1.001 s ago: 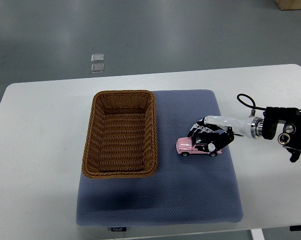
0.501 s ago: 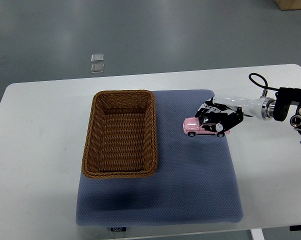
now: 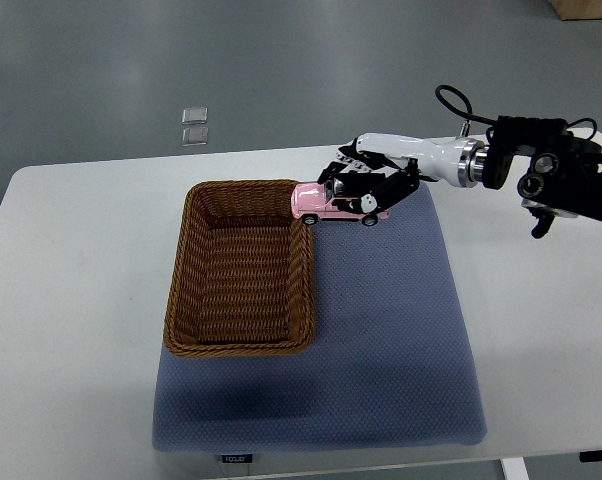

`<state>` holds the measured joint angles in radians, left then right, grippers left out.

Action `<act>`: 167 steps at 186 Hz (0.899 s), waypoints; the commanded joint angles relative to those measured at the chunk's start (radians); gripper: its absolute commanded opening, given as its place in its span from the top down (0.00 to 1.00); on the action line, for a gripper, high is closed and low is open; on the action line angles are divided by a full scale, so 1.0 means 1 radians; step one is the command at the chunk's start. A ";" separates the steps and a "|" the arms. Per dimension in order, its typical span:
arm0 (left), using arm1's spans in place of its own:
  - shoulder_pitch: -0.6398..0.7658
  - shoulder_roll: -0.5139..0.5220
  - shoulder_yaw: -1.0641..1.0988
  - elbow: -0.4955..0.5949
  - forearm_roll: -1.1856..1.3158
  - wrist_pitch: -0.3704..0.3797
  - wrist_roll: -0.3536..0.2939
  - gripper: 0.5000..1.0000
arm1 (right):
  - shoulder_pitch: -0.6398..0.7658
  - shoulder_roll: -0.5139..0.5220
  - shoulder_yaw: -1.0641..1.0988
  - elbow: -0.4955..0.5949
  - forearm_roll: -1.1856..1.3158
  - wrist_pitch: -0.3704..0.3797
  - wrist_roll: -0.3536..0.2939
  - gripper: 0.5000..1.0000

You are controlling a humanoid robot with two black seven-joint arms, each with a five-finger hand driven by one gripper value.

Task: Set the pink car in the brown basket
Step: 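Lift the pink car with the right hand and carry it over the basket, then lower the car into the wicker basket and open the right hand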

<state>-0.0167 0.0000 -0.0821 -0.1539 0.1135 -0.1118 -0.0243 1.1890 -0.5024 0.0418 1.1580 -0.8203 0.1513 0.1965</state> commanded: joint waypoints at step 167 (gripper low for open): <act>-0.003 0.000 0.002 -0.012 0.002 -0.006 0.000 0.00 | -0.081 0.449 -0.053 -0.360 0.001 -0.015 0.004 0.21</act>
<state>-0.0200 0.0000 -0.0798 -0.1658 0.1149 -0.1182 -0.0247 1.1139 -0.0561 -0.0199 0.7981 -0.8254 0.1376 0.2018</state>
